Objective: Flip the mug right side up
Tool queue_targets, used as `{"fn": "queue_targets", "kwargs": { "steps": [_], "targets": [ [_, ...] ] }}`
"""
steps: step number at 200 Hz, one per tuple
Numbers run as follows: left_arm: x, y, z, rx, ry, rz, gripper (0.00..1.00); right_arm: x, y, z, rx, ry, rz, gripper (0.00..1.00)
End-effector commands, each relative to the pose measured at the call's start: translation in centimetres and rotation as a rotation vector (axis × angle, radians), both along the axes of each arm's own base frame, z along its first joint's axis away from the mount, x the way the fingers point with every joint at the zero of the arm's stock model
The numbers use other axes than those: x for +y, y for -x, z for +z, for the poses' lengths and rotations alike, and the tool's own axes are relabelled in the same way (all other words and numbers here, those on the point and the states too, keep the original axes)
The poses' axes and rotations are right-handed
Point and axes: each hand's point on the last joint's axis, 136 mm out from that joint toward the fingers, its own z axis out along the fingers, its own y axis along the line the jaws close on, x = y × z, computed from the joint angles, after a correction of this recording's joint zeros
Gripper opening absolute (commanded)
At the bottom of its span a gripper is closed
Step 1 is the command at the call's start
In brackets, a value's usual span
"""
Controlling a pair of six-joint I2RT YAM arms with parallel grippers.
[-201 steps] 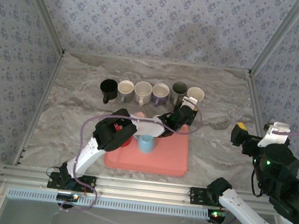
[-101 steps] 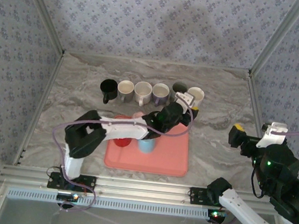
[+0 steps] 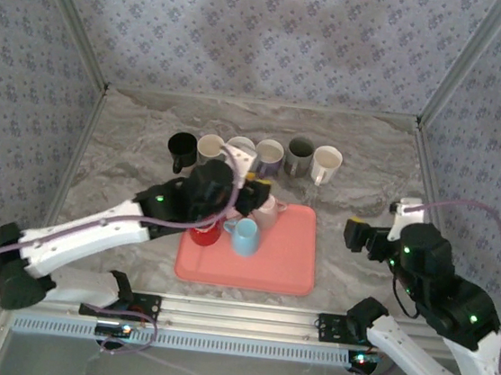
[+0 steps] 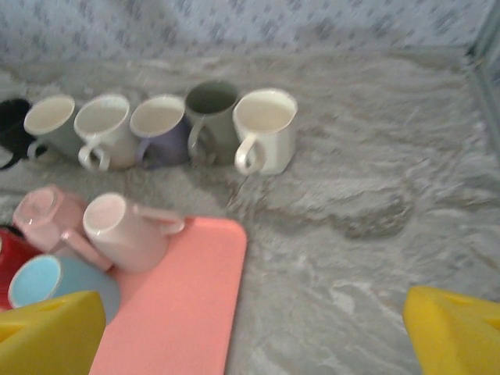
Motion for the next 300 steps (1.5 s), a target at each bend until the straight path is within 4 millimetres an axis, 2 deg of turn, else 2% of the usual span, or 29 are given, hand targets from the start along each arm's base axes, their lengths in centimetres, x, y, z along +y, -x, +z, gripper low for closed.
{"fn": "queue_targets", "kwargs": {
  "steps": [1,26,46,75,99,136,177,215,232,266,300],
  "targets": [
    [5.1,1.7,-1.2,0.118,-0.054,0.04,0.5,3.5,-0.4,-1.8,0.083,-0.05,0.127,1.0],
    [8.2,3.2,-0.2,0.117,-0.079,0.017,0.5,7.4,0.0,-3.2,0.151,-0.056,0.326,0.99],
    [10.1,4.4,-0.9,0.123,-0.175,0.002,0.5,9.8,-0.3,-4.2,0.202,-0.016,0.427,0.98],
    [11.4,6.1,-0.3,0.088,-0.16,-0.047,0.49,13.3,-0.8,-6.3,0.285,0.112,0.533,0.97],
    [13.1,6.3,0.0,0.005,-0.141,-0.02,0.49,16.3,-1.0,-7.8,0.291,0.227,0.632,0.97],
    [14.9,6.2,-0.1,-0.095,-0.108,0.034,0.49,19.5,-1.5,-10.5,0.37,0.274,0.729,0.98],
    [16.6,6.0,-0.5,-0.172,-0.078,0.093,0.49,21.9,-2.1,-12.9,0.393,0.313,0.82,1.0],
    [16.7,6.2,-0.4,-0.189,-0.07,0.091,0.49,24.4,-2.3,-13.5,0.243,0.271,0.942,1.0],
    [16.6,6.2,-0.6,-0.181,-0.07,0.082,0.49,24.8,-2.5,-13.8,0.219,0.253,0.951,1.0],
    [16.5,6.0,-0.7,-0.169,-0.058,0.079,0.49,24.9,-3.0,-16.0,0.27,0.291,0.935,1.0],
    [16.4,6.0,-0.9,-0.157,-0.046,0.069,0.49,24.8,-3.0,-17.4,0.301,0.313,0.941,1.0]
  ]
}}
